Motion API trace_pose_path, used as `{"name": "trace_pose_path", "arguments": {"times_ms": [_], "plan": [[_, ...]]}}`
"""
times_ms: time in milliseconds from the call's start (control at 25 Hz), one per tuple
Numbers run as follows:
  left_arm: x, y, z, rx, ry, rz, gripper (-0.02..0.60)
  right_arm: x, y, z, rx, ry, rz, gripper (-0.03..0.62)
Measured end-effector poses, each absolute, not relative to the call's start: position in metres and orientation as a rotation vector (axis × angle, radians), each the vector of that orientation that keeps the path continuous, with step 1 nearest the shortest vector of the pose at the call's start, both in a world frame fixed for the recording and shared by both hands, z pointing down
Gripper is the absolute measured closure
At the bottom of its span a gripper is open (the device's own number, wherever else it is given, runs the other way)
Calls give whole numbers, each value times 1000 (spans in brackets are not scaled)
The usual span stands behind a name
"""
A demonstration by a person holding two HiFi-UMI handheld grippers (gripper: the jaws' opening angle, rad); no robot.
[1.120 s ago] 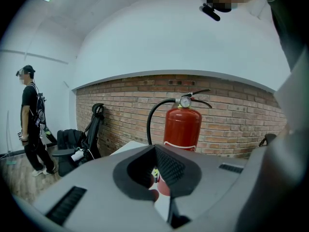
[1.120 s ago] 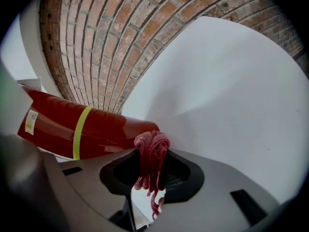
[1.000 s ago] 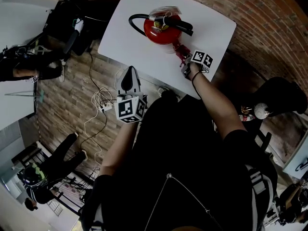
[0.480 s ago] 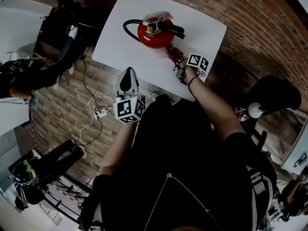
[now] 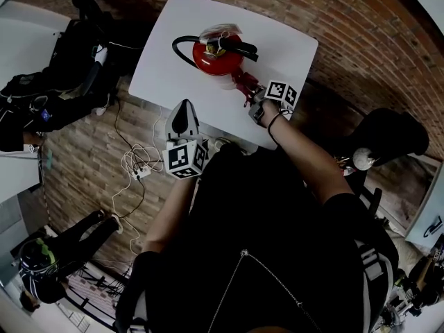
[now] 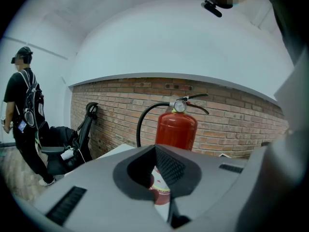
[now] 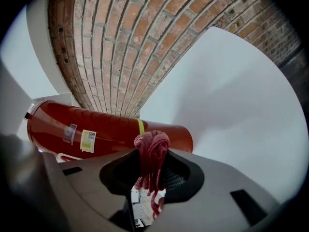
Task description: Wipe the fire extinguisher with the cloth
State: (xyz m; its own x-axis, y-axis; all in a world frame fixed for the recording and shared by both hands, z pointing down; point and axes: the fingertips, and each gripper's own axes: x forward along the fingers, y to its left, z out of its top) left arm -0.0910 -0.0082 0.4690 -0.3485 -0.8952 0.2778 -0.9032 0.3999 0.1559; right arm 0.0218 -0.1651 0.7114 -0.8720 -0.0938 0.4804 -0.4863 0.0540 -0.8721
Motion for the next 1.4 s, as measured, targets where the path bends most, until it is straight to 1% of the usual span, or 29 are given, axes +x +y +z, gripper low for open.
{"name": "trace_pose_path", "arguments": {"times_ms": [1400], "plan": [[-79,-38,466,1622,-2321,13,574,24,-161,591,403,-2155,1982,470]]}}
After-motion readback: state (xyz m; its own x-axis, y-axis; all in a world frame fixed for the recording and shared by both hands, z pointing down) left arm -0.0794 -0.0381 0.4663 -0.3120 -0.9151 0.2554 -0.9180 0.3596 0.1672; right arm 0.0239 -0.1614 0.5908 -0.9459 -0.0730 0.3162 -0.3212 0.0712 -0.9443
